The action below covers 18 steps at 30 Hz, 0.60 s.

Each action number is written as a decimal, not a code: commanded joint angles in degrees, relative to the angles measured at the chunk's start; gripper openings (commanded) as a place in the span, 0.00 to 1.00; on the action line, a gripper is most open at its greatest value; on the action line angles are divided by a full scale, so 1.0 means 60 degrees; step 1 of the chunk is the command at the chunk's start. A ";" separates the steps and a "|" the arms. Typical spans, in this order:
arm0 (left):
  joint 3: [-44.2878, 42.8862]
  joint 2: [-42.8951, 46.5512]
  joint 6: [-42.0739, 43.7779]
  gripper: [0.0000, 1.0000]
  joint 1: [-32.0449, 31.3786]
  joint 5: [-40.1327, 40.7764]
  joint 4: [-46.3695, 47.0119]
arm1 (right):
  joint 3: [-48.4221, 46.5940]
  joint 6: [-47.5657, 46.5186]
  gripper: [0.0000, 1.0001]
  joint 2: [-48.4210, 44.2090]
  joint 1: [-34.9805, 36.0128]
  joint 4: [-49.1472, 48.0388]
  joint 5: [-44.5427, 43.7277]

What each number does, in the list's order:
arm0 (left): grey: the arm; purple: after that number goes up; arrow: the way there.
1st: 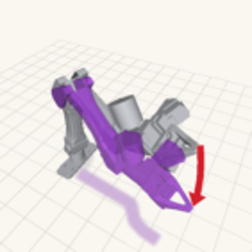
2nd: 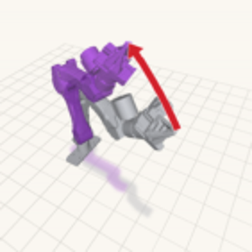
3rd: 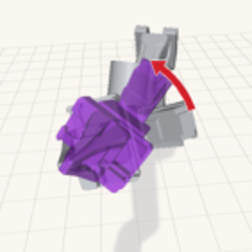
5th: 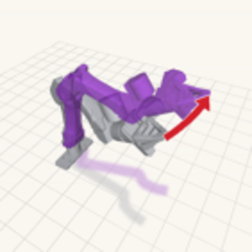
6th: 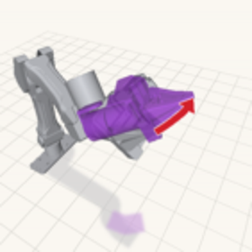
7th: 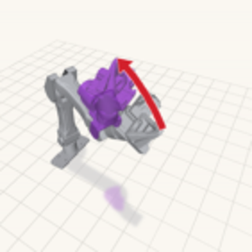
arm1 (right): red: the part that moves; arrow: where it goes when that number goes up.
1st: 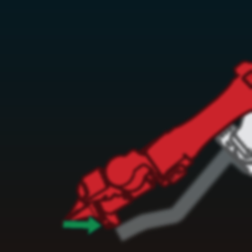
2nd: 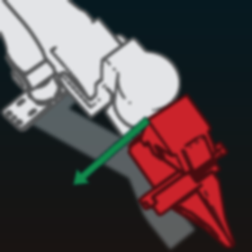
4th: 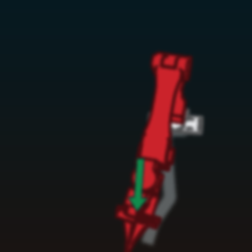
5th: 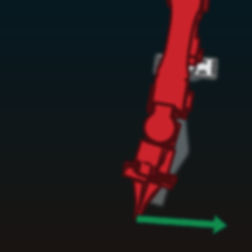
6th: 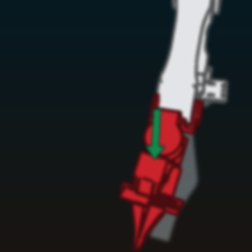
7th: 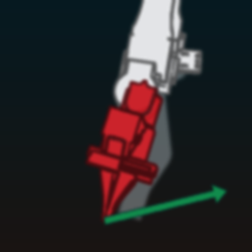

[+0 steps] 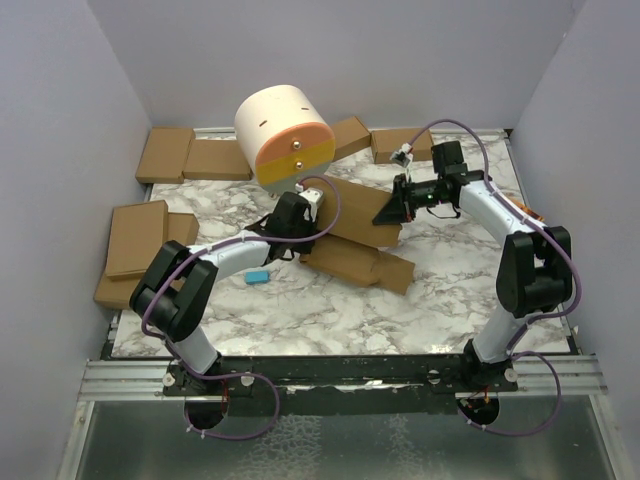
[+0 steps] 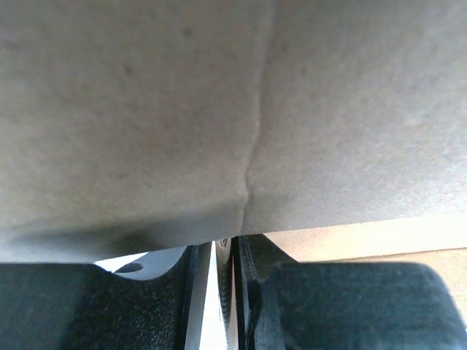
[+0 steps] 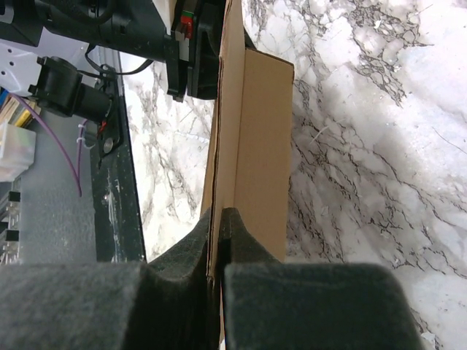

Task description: Fold the paper box

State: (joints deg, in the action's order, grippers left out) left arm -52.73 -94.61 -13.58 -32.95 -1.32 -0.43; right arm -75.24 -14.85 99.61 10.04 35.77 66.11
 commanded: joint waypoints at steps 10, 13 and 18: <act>0.0190 0.0314 0.0278 0.00 0.0072 0.0645 -0.0065 | 0.0274 0.0329 0.01 -0.0504 0.0025 -0.0680 -0.0273; 0.0158 0.0373 0.0236 0.02 0.0072 0.0687 -0.0117 | 0.0319 0.0337 0.01 -0.0510 0.0025 -0.0716 -0.0267; 0.0157 0.0659 0.0058 0.25 0.0043 0.0794 -0.0170 | 0.0362 0.0329 0.01 -0.0503 0.0025 -0.0772 -0.0307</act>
State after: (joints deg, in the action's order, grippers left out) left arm -51.94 -93.76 -12.60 -33.01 0.34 0.40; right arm -73.78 -13.13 98.65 10.50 32.75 65.12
